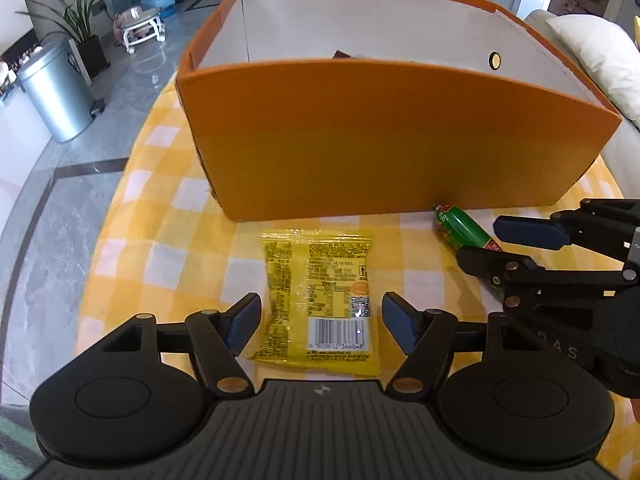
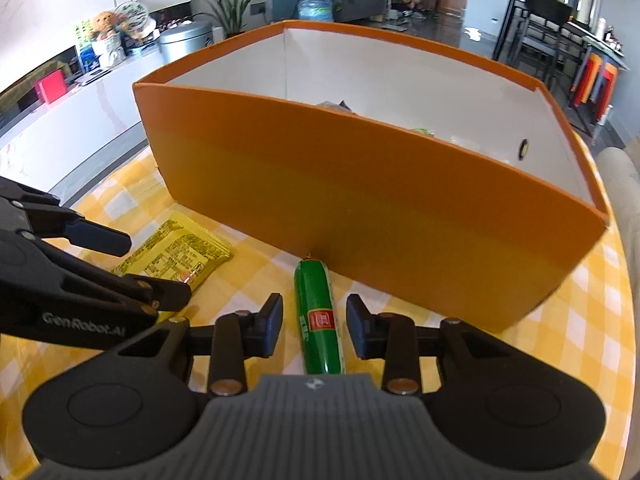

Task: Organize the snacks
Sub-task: 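Close the right gripper on the green sausage while the left closes on the yellow packet, then lift the sausage and yellow packet and carry both over the orange box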

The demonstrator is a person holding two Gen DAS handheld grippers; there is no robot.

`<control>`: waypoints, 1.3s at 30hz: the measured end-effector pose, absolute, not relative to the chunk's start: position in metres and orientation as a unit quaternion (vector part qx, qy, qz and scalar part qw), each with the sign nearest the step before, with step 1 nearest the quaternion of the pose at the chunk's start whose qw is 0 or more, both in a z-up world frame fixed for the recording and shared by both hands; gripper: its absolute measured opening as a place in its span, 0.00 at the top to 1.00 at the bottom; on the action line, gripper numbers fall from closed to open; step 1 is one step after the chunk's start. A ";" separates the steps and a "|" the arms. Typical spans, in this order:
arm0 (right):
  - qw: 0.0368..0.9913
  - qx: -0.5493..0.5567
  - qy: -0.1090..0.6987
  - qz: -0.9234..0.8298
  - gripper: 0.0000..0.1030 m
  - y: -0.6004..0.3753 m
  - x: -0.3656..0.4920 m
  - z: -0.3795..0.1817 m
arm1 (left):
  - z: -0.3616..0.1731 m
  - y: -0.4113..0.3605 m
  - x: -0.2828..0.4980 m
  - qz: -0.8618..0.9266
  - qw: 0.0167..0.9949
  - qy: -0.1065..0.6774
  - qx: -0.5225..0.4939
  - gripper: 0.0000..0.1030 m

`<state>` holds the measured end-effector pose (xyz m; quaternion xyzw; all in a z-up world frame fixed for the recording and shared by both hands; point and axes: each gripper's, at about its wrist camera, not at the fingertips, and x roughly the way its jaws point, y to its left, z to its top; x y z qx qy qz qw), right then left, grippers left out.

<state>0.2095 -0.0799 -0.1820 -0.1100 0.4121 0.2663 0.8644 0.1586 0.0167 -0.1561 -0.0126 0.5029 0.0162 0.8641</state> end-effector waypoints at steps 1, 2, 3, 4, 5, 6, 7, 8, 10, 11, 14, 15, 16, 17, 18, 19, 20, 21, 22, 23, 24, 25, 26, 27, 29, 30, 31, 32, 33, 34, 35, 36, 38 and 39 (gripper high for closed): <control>0.862 -0.111 0.414 0.269 0.68 -0.079 0.211 -0.183 | -0.158 0.016 0.159 0.014 0.864 0.504 -0.014 0.21; 0.861 -0.112 0.416 0.270 0.68 -0.079 0.213 -0.184 | -0.159 0.016 0.159 0.013 0.864 0.504 -0.013 0.21; 0.861 -0.111 0.417 0.270 0.68 -0.078 0.215 -0.184 | -0.160 0.016 0.160 0.013 0.864 0.502 -0.011 0.21; 0.859 -0.108 0.420 0.271 0.69 -0.077 0.217 -0.185 | -0.161 0.016 0.161 0.013 0.865 0.501 -0.010 0.21; 0.858 -0.105 0.423 0.271 0.69 -0.077 0.218 -0.186 | -0.162 0.017 0.161 0.013 0.865 0.501 -0.012 0.21; 0.858 -0.103 0.425 0.271 0.69 -0.077 0.220 -0.186 | -0.162 0.018 0.162 0.013 0.865 0.501 -0.016 0.21; 0.857 -0.101 0.428 0.270 0.69 -0.077 0.221 -0.187 | -0.162 0.018 0.163 0.014 0.865 0.501 -0.019 0.21; 0.856 -0.101 0.429 0.270 0.69 -0.076 0.221 -0.189 | -0.162 0.018 0.163 0.016 0.867 0.498 -0.019 0.21; 0.855 -0.100 0.432 0.267 0.70 -0.076 0.221 -0.190 | -0.162 0.017 0.165 0.018 0.869 0.495 -0.014 0.22; 0.855 -0.099 0.435 0.266 0.73 -0.076 0.221 -0.192 | -0.162 0.016 0.166 0.019 0.870 0.493 -0.010 0.23; 0.854 -0.097 0.440 0.259 0.77 -0.075 0.219 -0.196 | -0.162 0.012 0.165 0.011 0.873 0.488 0.001 0.32; 0.856 -0.100 0.438 0.256 0.78 -0.075 0.218 -0.196 | -0.162 0.011 0.164 0.008 0.874 0.486 0.001 0.37; 0.856 -0.102 0.437 0.256 0.78 -0.075 0.217 -0.197 | -0.161 0.011 0.164 0.006 0.874 0.486 0.002 0.38; 0.857 -0.104 0.437 0.254 0.79 -0.074 0.217 -0.197 | -0.161 0.011 0.164 0.005 0.875 0.485 0.002 0.43; 0.857 -0.106 0.436 0.253 0.79 -0.073 0.217 -0.197 | -0.161 0.012 0.164 0.004 0.875 0.484 0.001 0.43; 0.858 -0.108 0.436 0.251 0.79 -0.072 0.216 -0.197 | -0.160 0.011 0.164 0.003 0.875 0.484 0.000 0.43; 0.859 -0.109 0.435 0.248 0.79 -0.071 0.216 -0.198 | -0.160 0.012 0.164 0.003 0.875 0.484 0.000 0.43; 0.860 -0.109 0.436 0.243 0.79 -0.070 0.215 -0.198 | -0.160 0.012 0.163 0.002 0.875 0.485 0.000 0.44; 0.861 -0.107 0.437 0.237 0.79 -0.067 0.215 -0.198 | -0.159 0.012 0.162 0.003 0.874 0.486 0.000 0.44; 0.862 -0.105 0.438 0.231 0.80 -0.066 0.214 -0.198 | -0.159 0.012 0.162 0.002 0.873 0.488 -0.001 0.44; 0.863 -0.104 0.440 0.226 0.80 -0.065 0.214 -0.198 | -0.157 0.013 0.161 0.001 0.873 0.487 -0.003 0.44; 0.863 -0.102 0.443 0.220 0.80 -0.063 0.214 -0.197 | -0.155 0.013 0.159 -0.001 0.874 0.486 -0.004 0.44; 0.863 -0.100 0.446 0.215 0.81 -0.063 0.214 -0.197 | -0.151 0.010 0.156 -0.003 0.875 0.484 -0.002 0.44; 0.862 -0.094 0.451 0.210 0.81 -0.063 0.213 -0.195 | -0.149 0.010 0.154 -0.005 0.876 0.482 0.001 0.44; 0.862 -0.072 0.457 0.208 0.81 -0.065 0.209 -0.193 | -0.143 0.011 0.149 -0.008 0.875 0.484 0.000 0.44; 0.862 -0.062 0.457 0.208 0.81 -0.068 0.205 -0.191 | -0.141 0.011 0.147 -0.010 0.874 0.485 -0.004 0.44; 0.863 -0.055 0.458 0.208 0.81 -0.071 0.202 -0.188 | -0.138 0.011 0.144 -0.013 0.874 0.485 -0.009 0.44; 0.863 -0.048 0.459 0.206 0.81 -0.073 0.198 -0.185 | -0.135 0.011 0.141 -0.016 0.874 0.485 -0.016 0.44; 0.864 -0.040 0.459 0.205 0.81 -0.076 0.193 -0.182 | -0.132 0.012 0.138 -0.019 0.874 0.484 -0.023 0.44; 0.865 -0.033 0.458 0.202 0.81 -0.078 0.188 -0.178 | -0.128 0.012 0.135 -0.023 0.875 0.483 -0.029 0.44; 0.866 -0.028 0.457 0.200 0.81 -0.080 0.183 -0.173 | -0.125 0.012 0.131 -0.026 0.876 0.480 -0.035 0.44; 0.868 -0.025 0.455 0.198 0.81 -0.083 0.177 -0.169 | -0.122 0.012 0.128 -0.029 0.877 0.477 -0.040 0.44; 0.871 -0.020 0.450 0.195 0.81 -0.087 0.166 -0.159 | -0.115 0.012 0.122 -0.035 0.880 0.472 -0.048 0.44; 0.873 -0.017 0.447 0.195 0.81 -0.090 0.161 -0.154 | -0.112 0.012 0.119 -0.037 0.881 0.469 -0.051 0.44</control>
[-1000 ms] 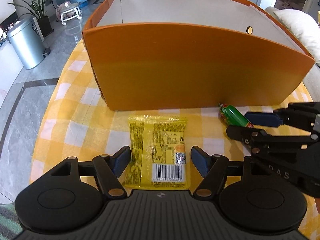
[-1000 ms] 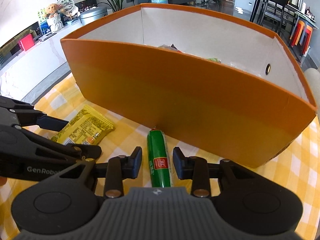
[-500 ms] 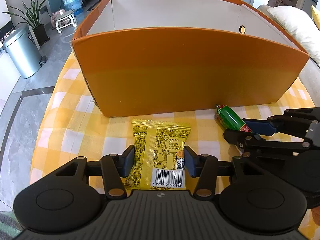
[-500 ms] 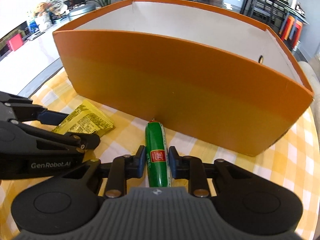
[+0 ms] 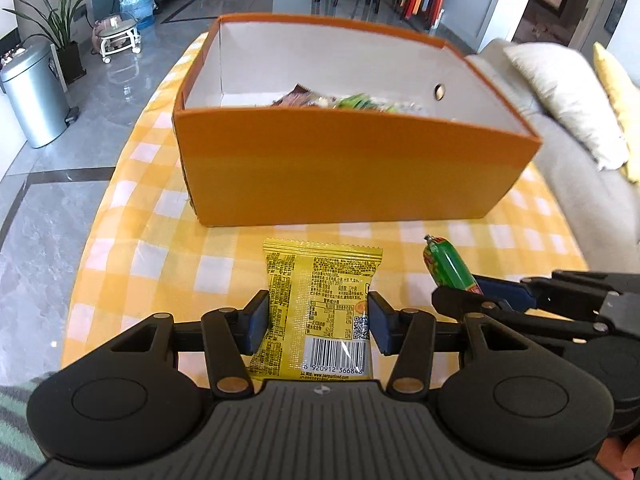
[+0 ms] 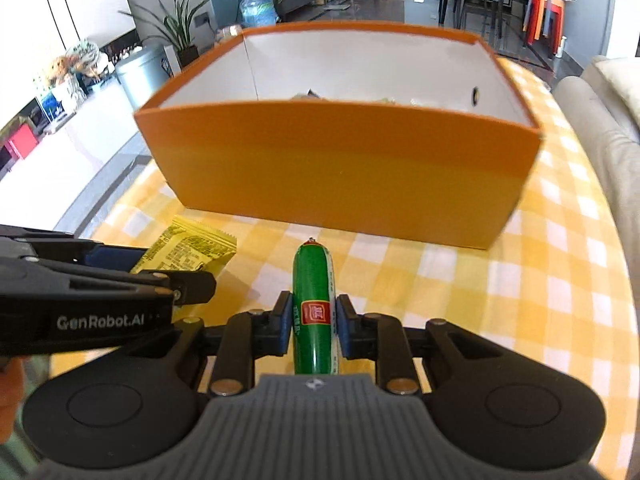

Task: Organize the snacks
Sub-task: 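Lift the sausage and yellow packet and carry both over the orange box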

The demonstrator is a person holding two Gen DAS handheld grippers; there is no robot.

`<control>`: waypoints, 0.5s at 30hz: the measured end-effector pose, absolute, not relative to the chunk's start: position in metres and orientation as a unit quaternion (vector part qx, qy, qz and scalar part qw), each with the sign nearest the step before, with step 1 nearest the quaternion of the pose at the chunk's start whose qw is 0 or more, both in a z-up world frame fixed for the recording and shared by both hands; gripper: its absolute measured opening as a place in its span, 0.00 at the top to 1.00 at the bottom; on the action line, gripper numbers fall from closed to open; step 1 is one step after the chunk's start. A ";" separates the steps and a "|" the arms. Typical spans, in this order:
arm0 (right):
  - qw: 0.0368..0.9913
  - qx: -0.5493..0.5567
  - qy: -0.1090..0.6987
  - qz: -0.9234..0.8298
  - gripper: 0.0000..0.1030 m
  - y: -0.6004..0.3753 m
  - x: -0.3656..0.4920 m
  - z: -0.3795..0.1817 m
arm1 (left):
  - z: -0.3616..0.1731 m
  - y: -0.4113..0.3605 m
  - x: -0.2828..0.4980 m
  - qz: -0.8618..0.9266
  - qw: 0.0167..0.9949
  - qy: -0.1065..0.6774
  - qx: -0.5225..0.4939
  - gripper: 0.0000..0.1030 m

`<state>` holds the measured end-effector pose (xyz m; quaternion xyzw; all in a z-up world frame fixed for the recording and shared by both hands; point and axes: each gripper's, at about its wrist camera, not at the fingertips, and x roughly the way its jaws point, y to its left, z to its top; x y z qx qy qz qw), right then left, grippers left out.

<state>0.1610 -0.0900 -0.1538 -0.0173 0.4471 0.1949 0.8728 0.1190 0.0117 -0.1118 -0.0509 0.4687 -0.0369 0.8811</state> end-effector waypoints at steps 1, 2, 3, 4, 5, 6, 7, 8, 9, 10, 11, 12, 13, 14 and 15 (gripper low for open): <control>0.874 -0.015 0.444 0.195 0.81 -0.093 0.156 -0.148 | -0.108 0.012 0.117 -0.039 0.882 0.466 -0.054 0.44; 0.877 -0.012 0.440 0.194 0.81 -0.097 0.151 -0.142 | -0.103 0.014 0.115 -0.041 0.884 0.461 -0.057 0.44; 0.879 -0.011 0.436 0.194 0.81 -0.100 0.147 -0.136 | -0.098 0.016 0.114 -0.043 0.887 0.456 -0.061 0.44; 0.882 -0.009 0.431 0.193 0.81 -0.102 0.143 -0.130 | -0.093 0.017 0.112 -0.047 0.889 0.450 -0.065 0.44; 0.884 -0.007 0.425 0.193 0.81 -0.106 0.140 -0.123 | -0.087 0.016 0.110 -0.053 0.891 0.445 -0.070 0.44; 0.887 -0.003 0.420 0.193 0.81 -0.108 0.137 -0.117 | -0.081 0.017 0.110 -0.059 0.894 0.439 -0.073 0.44; 0.889 0.002 0.415 0.195 0.81 -0.111 0.134 -0.110 | -0.075 0.017 0.110 -0.062 0.896 0.433 -0.072 0.44; 0.891 0.006 0.411 0.196 0.81 -0.113 0.133 -0.104 | -0.069 0.018 0.111 -0.063 0.900 0.427 -0.069 0.44; 0.893 0.009 0.405 0.197 0.81 -0.115 0.132 -0.097 | -0.063 0.016 0.111 -0.064 0.903 0.421 -0.063 0.44; 0.896 0.010 0.399 0.197 0.81 -0.116 0.130 -0.090 | -0.057 0.016 0.112 -0.066 0.906 0.415 -0.059 0.44; 0.898 0.011 0.392 0.198 0.81 -0.118 0.130 -0.083 | -0.051 0.016 0.114 -0.069 0.908 0.409 -0.058 0.44; 0.901 0.012 0.385 0.199 0.81 -0.119 0.130 -0.076 | -0.045 0.016 0.118 -0.073 0.910 0.404 -0.057 0.44; 0.904 0.014 0.378 0.198 0.81 -0.120 0.131 -0.070 | -0.039 0.016 0.121 -0.076 0.913 0.397 -0.056 0.44; 0.907 0.015 0.372 0.198 0.81 -0.122 0.133 -0.063 | -0.032 0.016 0.125 -0.078 0.916 0.390 -0.055 0.44; 0.908 0.016 0.368 0.199 0.81 -0.123 0.137 -0.056 | -0.026 0.017 0.131 -0.080 0.918 0.385 -0.053 0.44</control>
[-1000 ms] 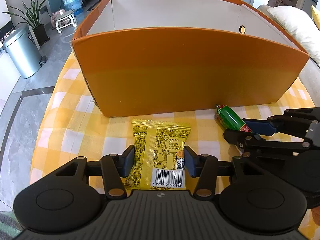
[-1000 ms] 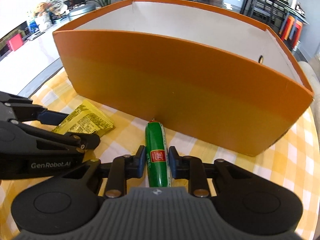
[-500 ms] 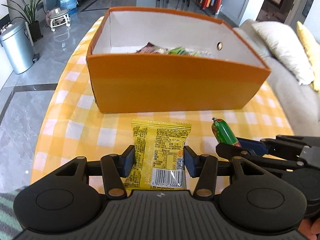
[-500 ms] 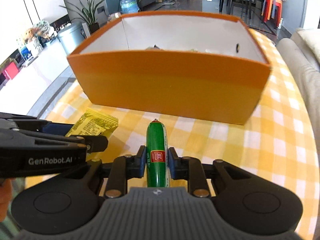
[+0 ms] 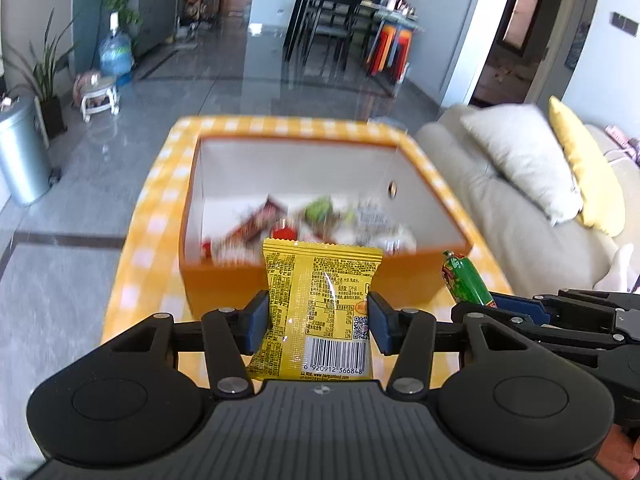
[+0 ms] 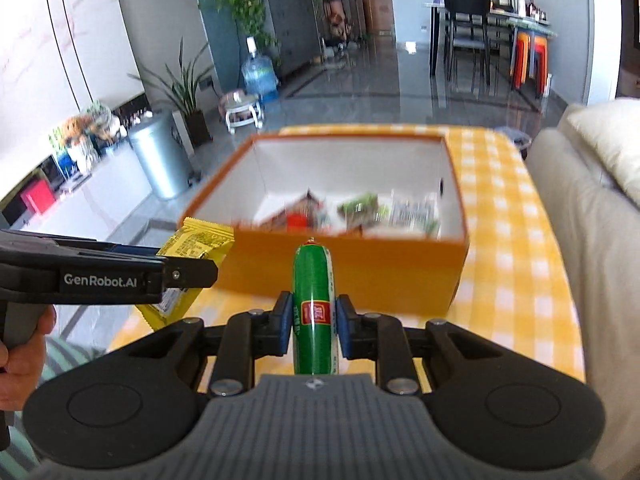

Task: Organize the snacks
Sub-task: 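Lift the sausage and yellow packet and carry both over the orange box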

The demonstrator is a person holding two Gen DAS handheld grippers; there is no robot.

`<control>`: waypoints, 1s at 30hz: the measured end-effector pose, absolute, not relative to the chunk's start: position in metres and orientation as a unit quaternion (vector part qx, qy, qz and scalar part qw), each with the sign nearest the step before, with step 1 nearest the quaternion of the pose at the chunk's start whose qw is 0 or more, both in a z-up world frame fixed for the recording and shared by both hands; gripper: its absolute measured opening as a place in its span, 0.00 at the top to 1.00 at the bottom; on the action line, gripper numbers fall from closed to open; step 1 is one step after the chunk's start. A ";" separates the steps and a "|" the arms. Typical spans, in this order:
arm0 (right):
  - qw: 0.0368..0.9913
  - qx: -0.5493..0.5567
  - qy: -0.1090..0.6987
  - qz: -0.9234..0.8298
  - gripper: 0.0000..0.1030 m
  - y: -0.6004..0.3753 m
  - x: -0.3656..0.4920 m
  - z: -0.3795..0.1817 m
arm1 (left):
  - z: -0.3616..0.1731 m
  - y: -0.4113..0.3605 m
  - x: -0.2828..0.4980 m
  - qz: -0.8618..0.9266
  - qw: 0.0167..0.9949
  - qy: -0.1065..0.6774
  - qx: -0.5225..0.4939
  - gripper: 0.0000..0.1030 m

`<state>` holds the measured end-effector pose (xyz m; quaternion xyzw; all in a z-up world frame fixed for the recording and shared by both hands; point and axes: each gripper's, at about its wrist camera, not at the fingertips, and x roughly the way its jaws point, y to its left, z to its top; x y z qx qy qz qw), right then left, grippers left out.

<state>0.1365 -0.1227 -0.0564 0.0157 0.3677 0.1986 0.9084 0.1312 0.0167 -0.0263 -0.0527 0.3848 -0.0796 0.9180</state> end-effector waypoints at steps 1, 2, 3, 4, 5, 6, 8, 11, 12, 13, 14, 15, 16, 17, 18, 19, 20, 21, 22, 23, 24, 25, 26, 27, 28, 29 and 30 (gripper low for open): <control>0.910 0.016 0.364 0.198 0.81 -0.124 0.141 -0.050 | -0.020 0.017 0.137 -0.081 0.920 0.379 -0.051 0.44; 0.912 0.016 0.360 0.198 0.81 -0.124 0.145 -0.044 | -0.015 0.017 0.142 -0.083 0.922 0.374 -0.050 0.44; 0.913 0.015 0.356 0.199 0.81 -0.124 0.150 -0.038 | -0.010 0.018 0.148 -0.085 0.924 0.370 -0.050 0.44; 0.915 0.014 0.352 0.199 0.81 -0.124 0.156 -0.033 | -0.005 0.018 0.154 -0.087 0.925 0.367 -0.050 0.44; 0.916 0.010 0.347 0.200 0.81 -0.123 0.162 -0.027 | -0.002 0.018 0.161 -0.089 0.925 0.365 -0.050 0.44; 0.917 0.006 0.343 0.202 0.81 -0.121 0.168 -0.023 | 0.001 0.019 0.167 -0.090 0.925 0.365 -0.050 0.44; 0.918 0.000 0.341 0.203 0.81 -0.118 0.184 -0.017 | 0.003 0.020 0.184 -0.094 0.922 0.372 -0.054 0.44; 0.913 -0.003 0.355 0.199 0.81 -0.113 0.216 -0.017 | -0.001 0.027 0.213 -0.103 0.908 0.401 -0.072 0.44; 0.910 -0.003 0.363 0.199 0.81 -0.111 0.226 -0.018 | -0.003 0.029 0.222 -0.104 0.904 0.408 -0.073 0.44; 0.907 0.001 0.372 0.199 0.81 -0.109 0.238 -0.020 | -0.006 0.031 0.230 -0.104 0.901 0.415 -0.075 0.44; 0.903 0.002 0.380 0.199 0.81 -0.107 0.248 -0.022 | -0.010 0.033 0.239 -0.105 0.897 0.423 -0.077 0.44; 0.899 0.001 0.390 0.200 0.81 -0.105 0.260 -0.026 | -0.015 0.034 0.247 -0.105 0.893 0.430 -0.079 0.44; 0.895 0.002 0.398 0.200 0.81 -0.105 0.272 -0.030 | -0.020 0.037 0.255 -0.100 0.891 0.435 -0.081 0.44; 0.891 0.002 0.407 0.201 0.81 -0.103 0.282 -0.036 | -0.025 0.038 0.262 -0.095 0.889 0.440 -0.079 0.44; 0.886 0.003 0.417 0.201 0.81 -0.101 0.292 -0.041 | -0.030 0.039 0.268 -0.091 0.887 0.446 -0.073 0.44; 0.882 0.006 0.427 0.201 0.81 -0.099 0.300 -0.048 | -0.036 0.039 0.275 -0.088 0.885 0.453 -0.066 0.44; 0.876 0.011 0.438 0.201 0.81 -0.098 0.309 -0.054 | -0.041 0.039 0.281 -0.084 0.882 0.460 -0.059 0.44; 0.871 0.015 0.448 0.201 0.81 -0.096 0.317 -0.060 | -0.046 0.039 0.286 -0.079 0.880 0.466 -0.050 0.44; 0.867 0.016 0.457 0.199 0.81 -0.095 0.324 -0.066 | -0.051 0.038 0.292 -0.075 0.878 0.472 -0.040 0.44; 0.863 0.013 0.465 0.197 0.81 -0.092 0.329 -0.072 | -0.057 0.036 0.297 -0.069 0.876 0.477 -0.024 0.44; 0.860 0.009 0.471 0.194 0.81 -0.090 0.335 -0.078 | -0.061 0.034 0.302 -0.064 0.875 0.481 -0.005 0.44; 0.857 0.005 0.479 0.190 0.81 -0.088 0.341 -0.084 | -0.066 0.031 0.305 -0.060 0.873 0.484 0.015 0.44; 0.854 0.002 0.485 0.188 0.81 -0.086 0.346 -0.089 | -0.071 0.029 0.308 -0.056 0.872 0.486 0.034 0.44; 0.851 0.001 0.491 0.186 0.81 -0.084 0.350 -0.095 | -0.075 0.026 0.310 -0.053 0.870 0.487 0.051 0.44; 0.847 0.000 0.498 0.185 0.81 -0.082 0.354 -0.100 | -0.080 0.023 0.312 -0.051 0.868 0.489 0.068 0.44; 0.844 -0.002 0.503 0.185 0.81 -0.081 0.358 -0.105 | -0.084 0.020 0.314 -0.048 0.866 0.489 0.087 0.44; 0.841 -0.004 0.508 0.186 0.81 -0.079 0.361 -0.109 | -0.087 0.015 0.314 -0.045 0.865 0.489 0.108 0.44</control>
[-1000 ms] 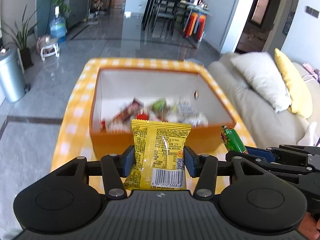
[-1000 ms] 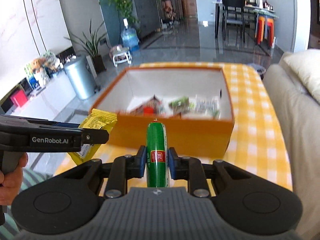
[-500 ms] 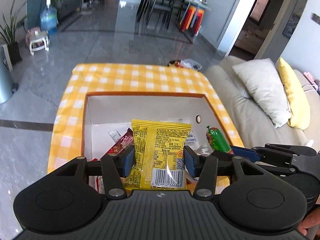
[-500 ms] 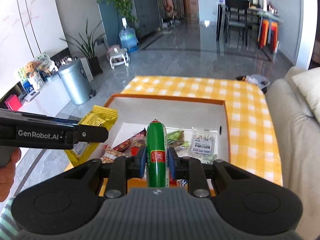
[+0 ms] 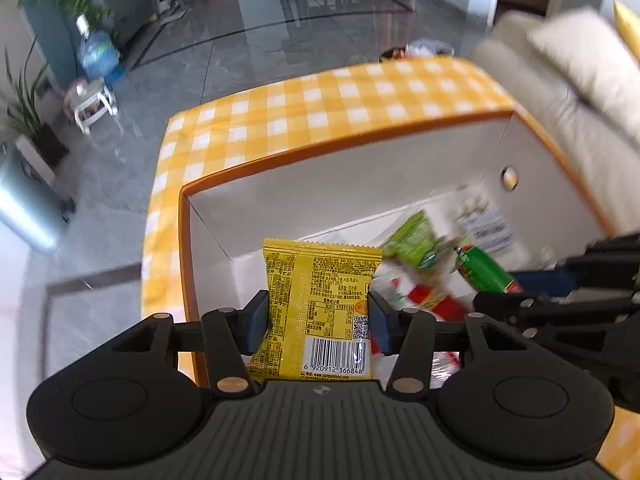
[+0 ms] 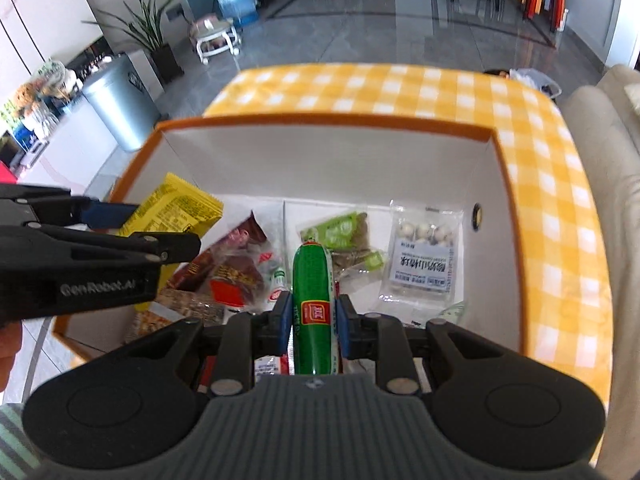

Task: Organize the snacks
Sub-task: 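Lift the sausage and yellow packet and carry both over the orange box, then open both grippers to drop the sausage and packet into the box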

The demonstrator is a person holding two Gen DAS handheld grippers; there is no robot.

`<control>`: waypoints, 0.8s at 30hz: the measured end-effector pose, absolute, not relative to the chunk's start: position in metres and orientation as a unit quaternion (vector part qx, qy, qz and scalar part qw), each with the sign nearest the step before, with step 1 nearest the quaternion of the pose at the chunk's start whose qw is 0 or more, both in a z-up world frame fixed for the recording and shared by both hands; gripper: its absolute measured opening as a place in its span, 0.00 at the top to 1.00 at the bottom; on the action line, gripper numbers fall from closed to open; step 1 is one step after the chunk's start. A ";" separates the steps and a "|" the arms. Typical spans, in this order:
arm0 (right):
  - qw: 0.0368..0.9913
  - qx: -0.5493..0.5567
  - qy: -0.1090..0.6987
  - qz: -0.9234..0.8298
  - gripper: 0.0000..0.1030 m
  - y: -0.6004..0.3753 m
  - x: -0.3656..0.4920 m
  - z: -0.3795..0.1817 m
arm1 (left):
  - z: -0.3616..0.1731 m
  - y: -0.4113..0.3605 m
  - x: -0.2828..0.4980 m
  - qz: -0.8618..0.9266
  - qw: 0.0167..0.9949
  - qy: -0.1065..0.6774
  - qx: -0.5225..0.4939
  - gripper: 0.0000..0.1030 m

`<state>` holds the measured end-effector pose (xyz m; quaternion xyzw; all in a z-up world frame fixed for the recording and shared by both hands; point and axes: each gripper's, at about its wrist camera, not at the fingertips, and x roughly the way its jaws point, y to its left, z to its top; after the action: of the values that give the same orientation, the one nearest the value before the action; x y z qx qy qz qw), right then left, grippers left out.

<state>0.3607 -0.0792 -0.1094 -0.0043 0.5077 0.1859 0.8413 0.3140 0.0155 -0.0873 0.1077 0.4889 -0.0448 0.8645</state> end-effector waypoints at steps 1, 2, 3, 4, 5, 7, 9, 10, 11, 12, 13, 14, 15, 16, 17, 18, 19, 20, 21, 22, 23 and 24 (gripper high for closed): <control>0.839 -0.007 0.511 0.187 0.81 -0.077 0.365 -0.114 | -0.091 0.012 0.315 -0.039 0.862 0.488 0.131 0.44; 0.837 -0.013 0.514 0.188 0.81 -0.075 0.367 -0.117 | -0.095 0.009 0.316 -0.033 0.859 0.487 0.152 0.44; 0.836 -0.020 0.515 0.187 0.81 -0.073 0.370 -0.119 | -0.099 0.006 0.316 -0.030 0.856 0.488 0.171 0.44; 0.835 -0.026 0.516 0.187 0.81 -0.070 0.370 -0.122 | -0.103 0.004 0.317 -0.027 0.852 0.490 0.185 0.44; 0.834 -0.032 0.519 0.187 0.81 -0.068 0.372 -0.125 | -0.107 0.004 0.319 -0.025 0.848 0.493 0.194 0.44; 0.830 -0.036 0.524 0.186 0.81 -0.065 0.375 -0.131 | -0.113 0.004 0.323 -0.020 0.841 0.501 0.202 0.43; 0.827 -0.038 0.530 0.185 0.81 -0.064 0.377 -0.136 | -0.116 0.005 0.325 -0.019 0.839 0.503 0.208 0.43; 0.825 -0.040 0.533 0.184 0.81 -0.063 0.379 -0.138 | -0.117 0.006 0.326 -0.021 0.838 0.504 0.208 0.43; 0.823 -0.042 0.536 0.185 0.80 -0.062 0.379 -0.140 | -0.117 0.006 0.327 -0.022 0.838 0.505 0.206 0.43; 0.821 -0.043 0.539 0.185 0.80 -0.061 0.380 -0.142 | -0.117 0.008 0.327 -0.022 0.838 0.505 0.203 0.43; 0.820 -0.045 0.540 0.185 0.80 -0.061 0.381 -0.143 | -0.117 0.009 0.327 -0.023 0.839 0.505 0.201 0.42; 0.822 -0.045 0.537 0.184 0.80 -0.061 0.380 -0.143 | -0.116 0.010 0.327 -0.024 0.840 0.503 0.200 0.40; 0.824 -0.045 0.535 0.183 0.80 -0.061 0.380 -0.141 | -0.116 0.010 0.326 -0.024 0.841 0.502 0.199 0.38; 0.824 -0.043 0.534 0.183 0.80 -0.062 0.380 -0.140 | -0.115 0.010 0.326 -0.025 0.843 0.500 0.198 0.37; 0.825 -0.040 0.534 0.183 0.78 -0.063 0.380 -0.139 | -0.113 0.010 0.325 -0.026 0.845 0.497 0.195 0.37; 0.825 -0.037 0.534 0.183 0.76 -0.064 0.379 -0.136 | -0.110 0.011 0.324 -0.027 0.847 0.494 0.193 0.37; 0.826 -0.034 0.532 0.183 0.68 -0.065 0.379 -0.134 | -0.107 0.010 0.322 -0.028 0.850 0.489 0.193 0.36; 0.828 -0.032 0.529 0.183 0.65 -0.066 0.378 -0.130 | -0.103 0.010 0.320 -0.029 0.853 0.484 0.195 0.34; 0.829 -0.031 0.527 0.184 0.64 -0.066 0.377 -0.126 | -0.099 0.010 0.318 -0.030 0.855 0.479 0.197 0.33; 0.831 -0.031 0.525 0.184 0.63 -0.067 0.376 -0.123 | -0.095 0.010 0.316 -0.029 0.857 0.474 0.200 0.32; 0.832 -0.031 0.523 0.184 0.60 -0.069 0.375 -0.119 | -0.090 0.009 0.314 -0.026 0.858 0.470 0.204 0.32; 0.834 -0.029 0.520 0.183 0.57 -0.070 0.373 -0.114 | -0.084 0.008 0.312 -0.022 0.860 0.466 0.207 0.31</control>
<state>0.3729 -0.0699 -0.1139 -0.0295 0.5202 0.1833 0.8336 0.3116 0.0080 -0.0845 0.2066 0.4664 -0.0224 0.8598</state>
